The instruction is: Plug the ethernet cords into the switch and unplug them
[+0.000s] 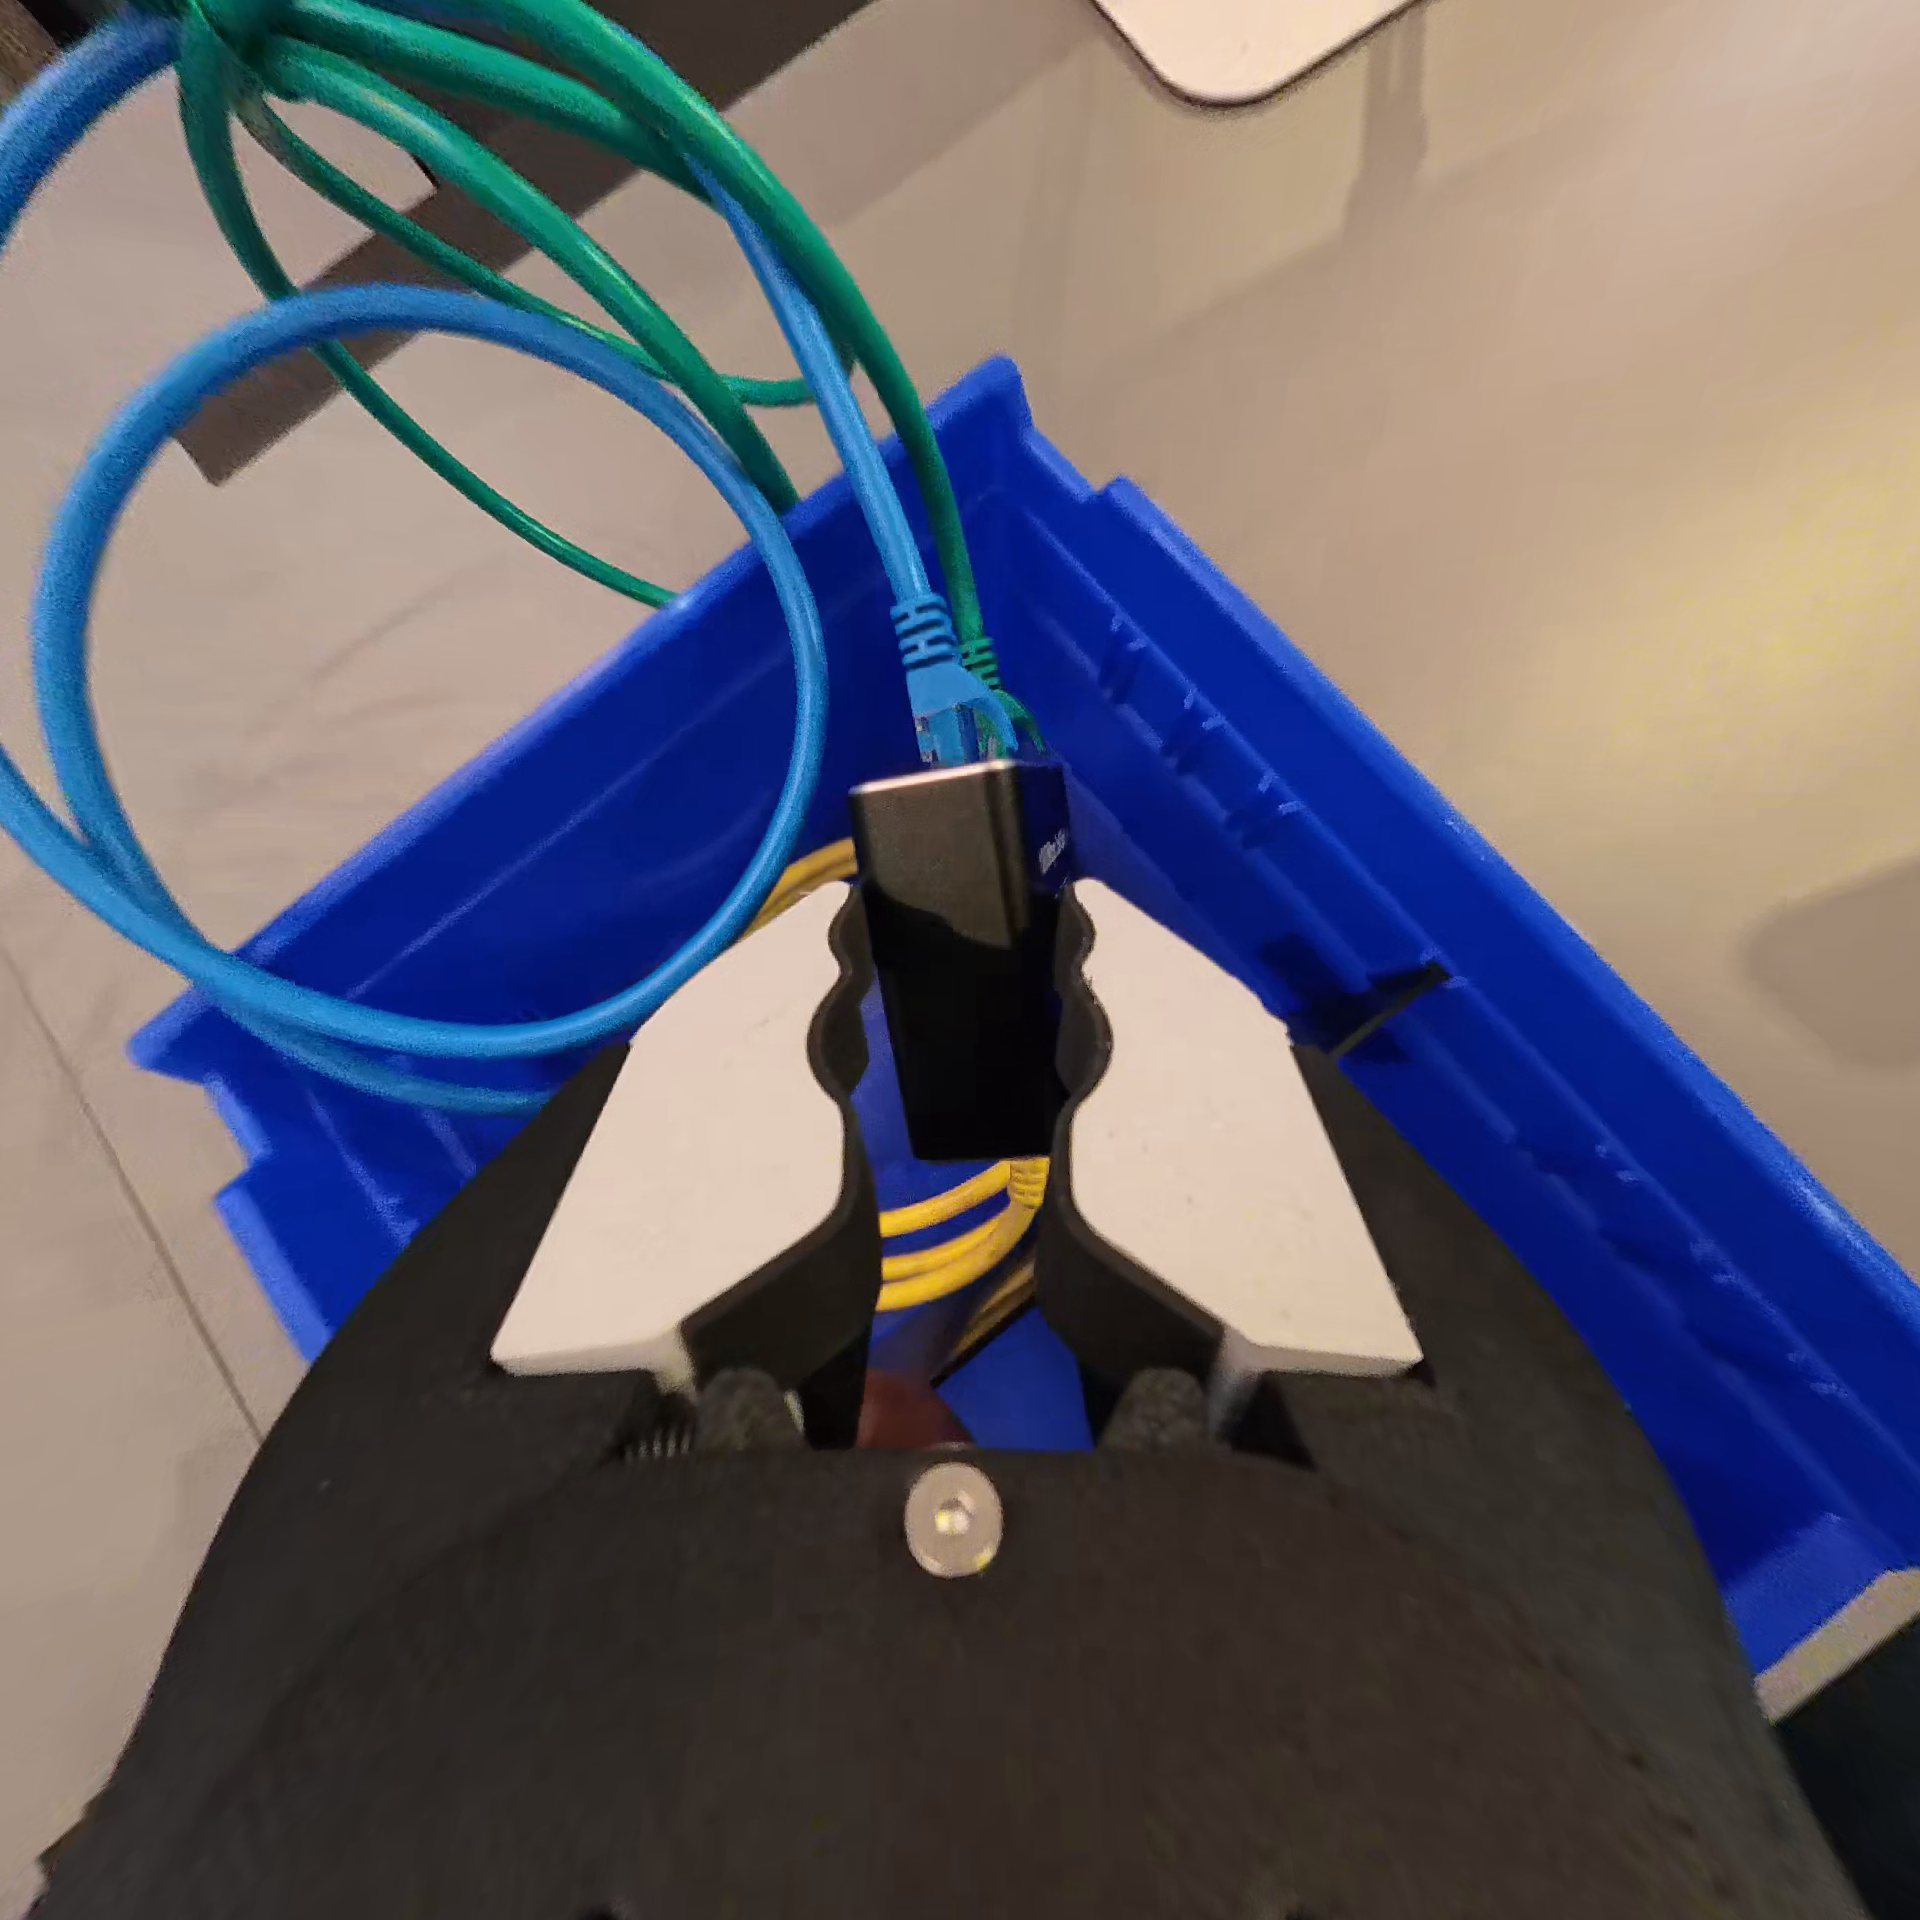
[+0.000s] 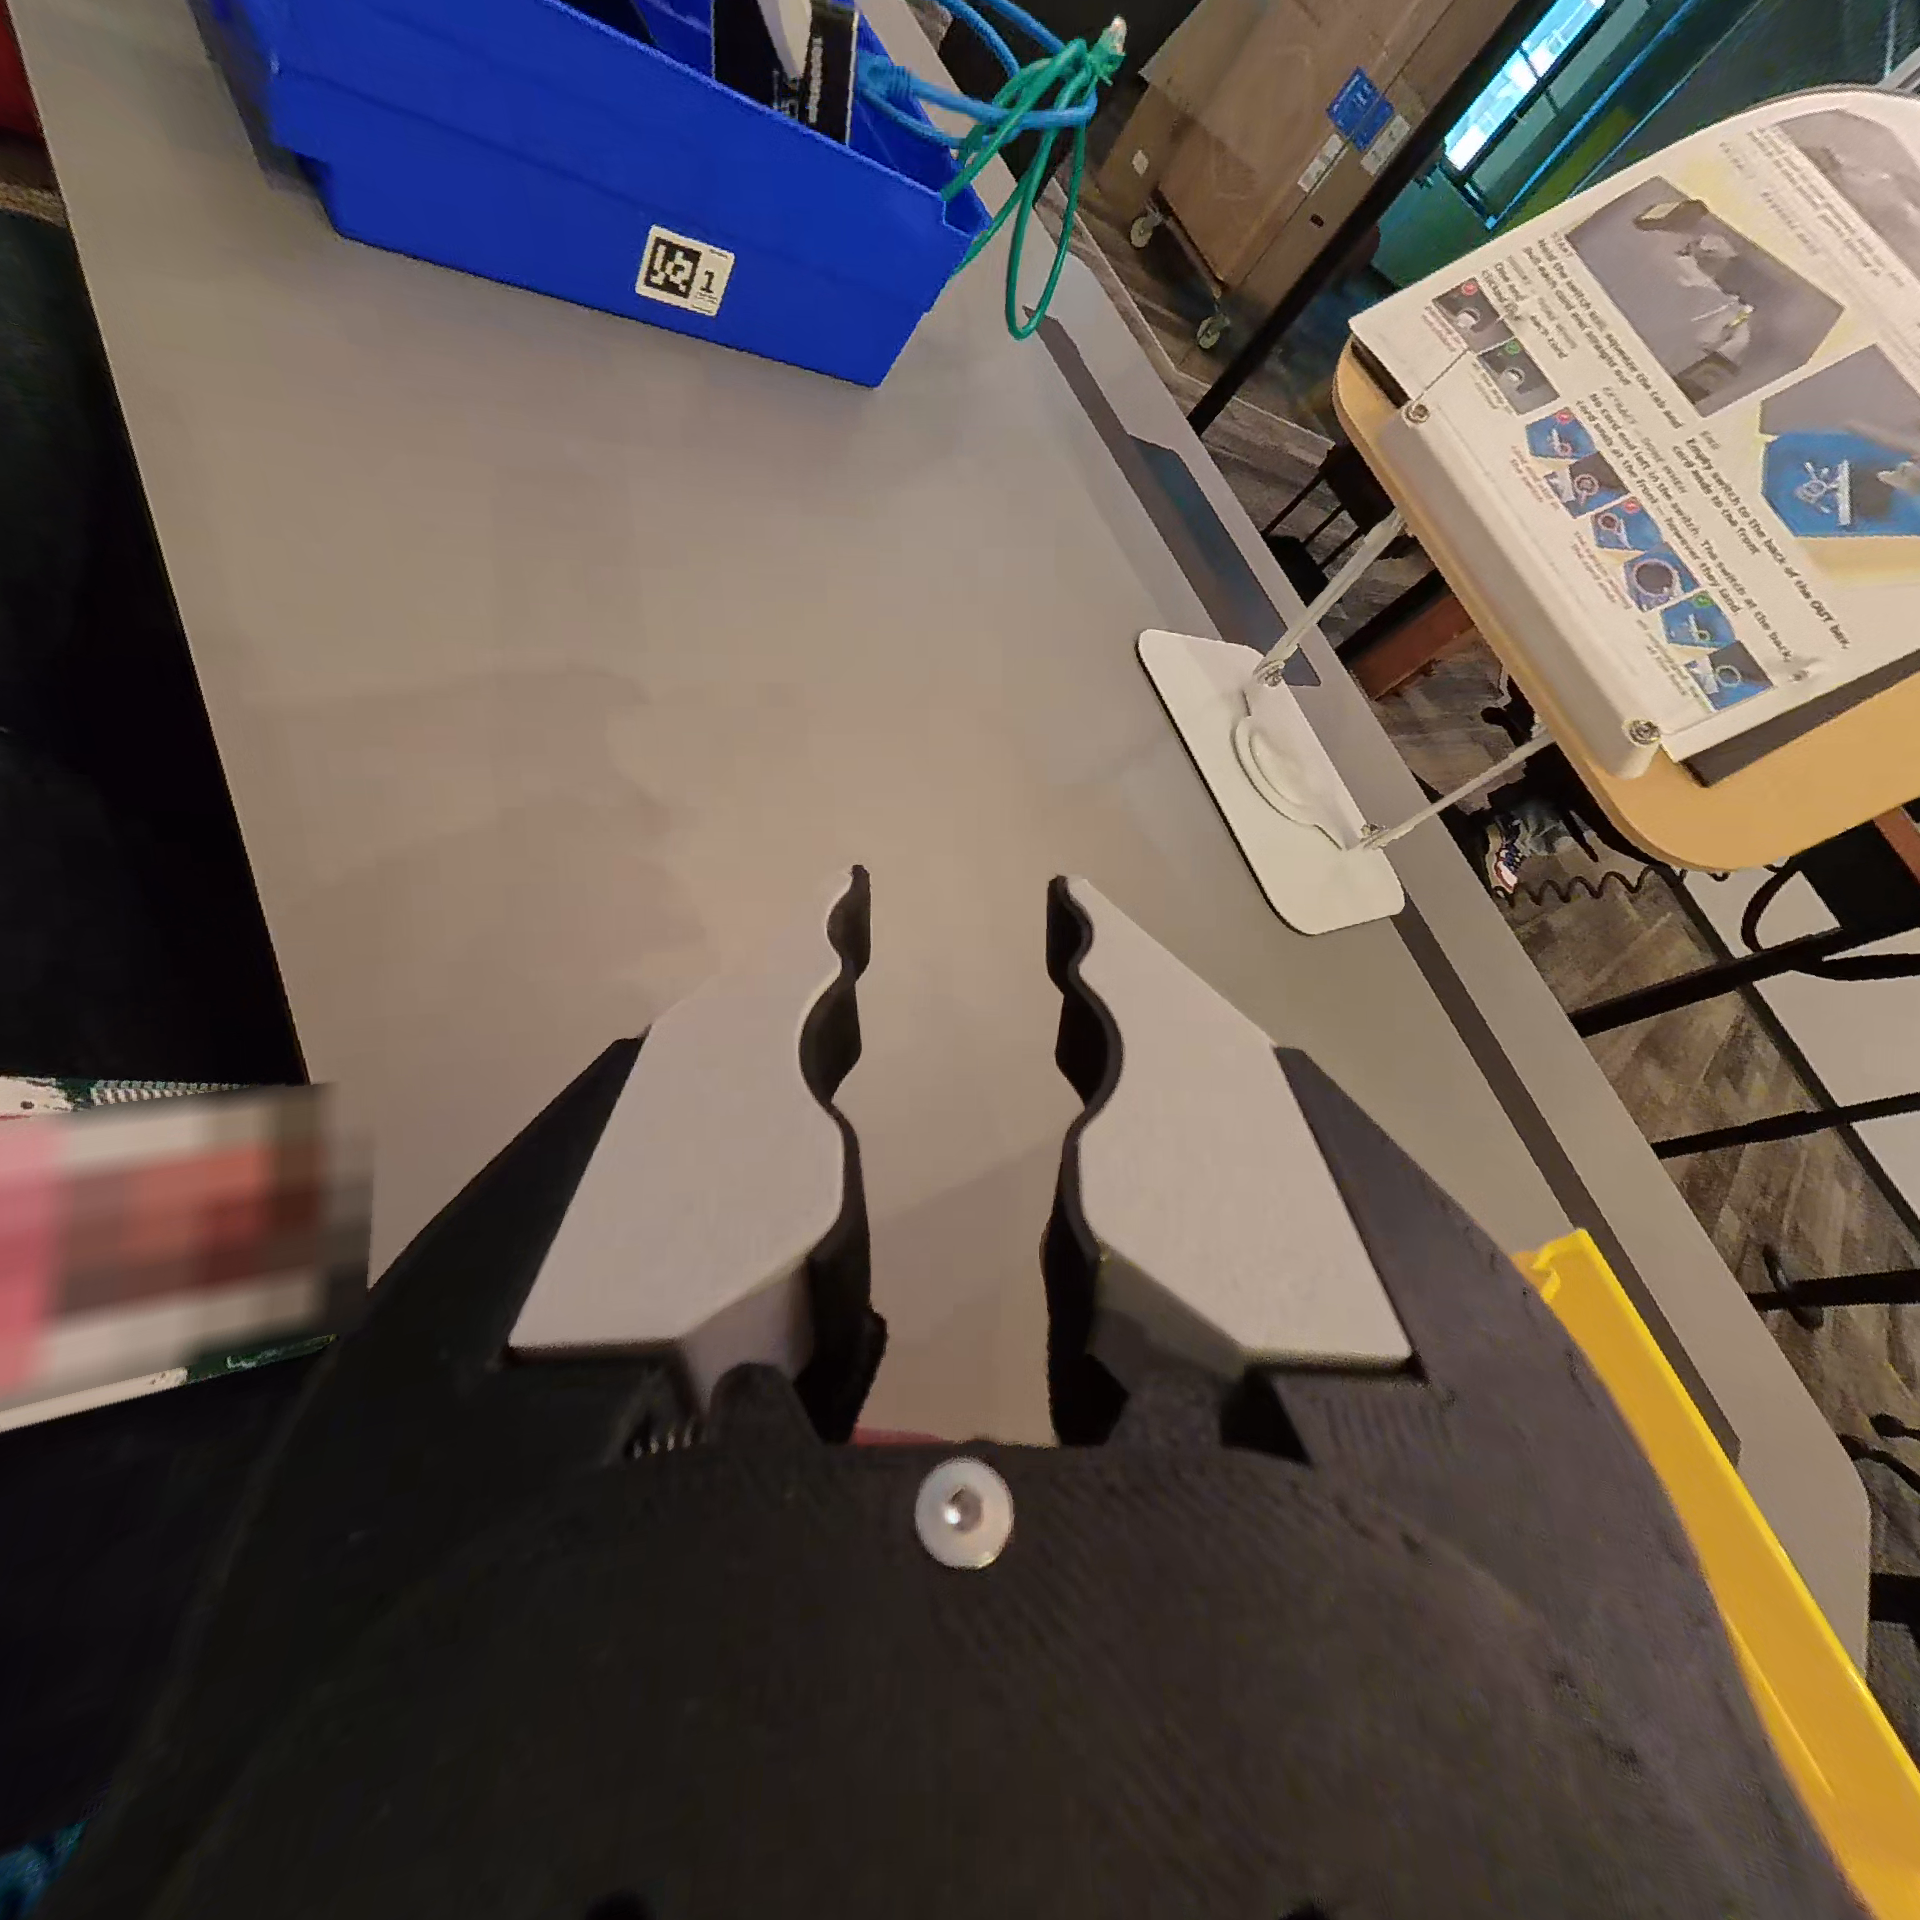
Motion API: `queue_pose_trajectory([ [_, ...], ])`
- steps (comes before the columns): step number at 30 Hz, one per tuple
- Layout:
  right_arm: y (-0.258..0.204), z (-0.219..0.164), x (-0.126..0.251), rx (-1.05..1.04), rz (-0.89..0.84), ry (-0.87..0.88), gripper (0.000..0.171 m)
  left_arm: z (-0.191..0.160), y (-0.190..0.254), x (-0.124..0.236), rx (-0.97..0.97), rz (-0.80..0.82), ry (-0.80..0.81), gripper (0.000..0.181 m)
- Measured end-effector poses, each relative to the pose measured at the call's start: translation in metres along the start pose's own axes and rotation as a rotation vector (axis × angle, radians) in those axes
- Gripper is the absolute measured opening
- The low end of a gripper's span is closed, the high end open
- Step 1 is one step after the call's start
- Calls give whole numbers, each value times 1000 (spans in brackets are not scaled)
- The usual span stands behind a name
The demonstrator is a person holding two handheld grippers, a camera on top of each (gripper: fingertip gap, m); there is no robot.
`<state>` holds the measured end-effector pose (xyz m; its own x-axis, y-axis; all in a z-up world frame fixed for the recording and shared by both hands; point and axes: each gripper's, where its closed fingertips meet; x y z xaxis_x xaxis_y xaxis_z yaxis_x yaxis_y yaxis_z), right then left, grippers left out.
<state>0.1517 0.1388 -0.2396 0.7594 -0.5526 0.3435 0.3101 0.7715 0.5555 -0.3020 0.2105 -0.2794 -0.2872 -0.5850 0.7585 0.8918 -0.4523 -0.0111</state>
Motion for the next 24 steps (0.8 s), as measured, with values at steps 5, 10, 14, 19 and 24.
queue_pose_trajectory([
  [5,-4,5,-5,2,14,15,31,19,-9,30,11,28,88,33],
  [10,-10,9,-9,18,30,23,31,42,-14,62,1,61,178,33],
  [14,-12,11,-10,27,31,26,31,61,-16,86,-16,95,239,33],
  [19,-16,13,-10,29,38,31,31,84,-16,113,-39,124,309,33],
  [24,-18,15,-9,23,42,35,31,113,-5,138,-101,153,367,33],
])
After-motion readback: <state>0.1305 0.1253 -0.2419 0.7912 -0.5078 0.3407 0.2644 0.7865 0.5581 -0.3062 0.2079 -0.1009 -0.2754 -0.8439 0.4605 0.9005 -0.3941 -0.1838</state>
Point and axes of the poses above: each gripper's, where its closed fingertips meet, x back along the fingers, z out of its top, y = z × x across the jaws, and after that the axes turned 5 degrees about -z, right-handed
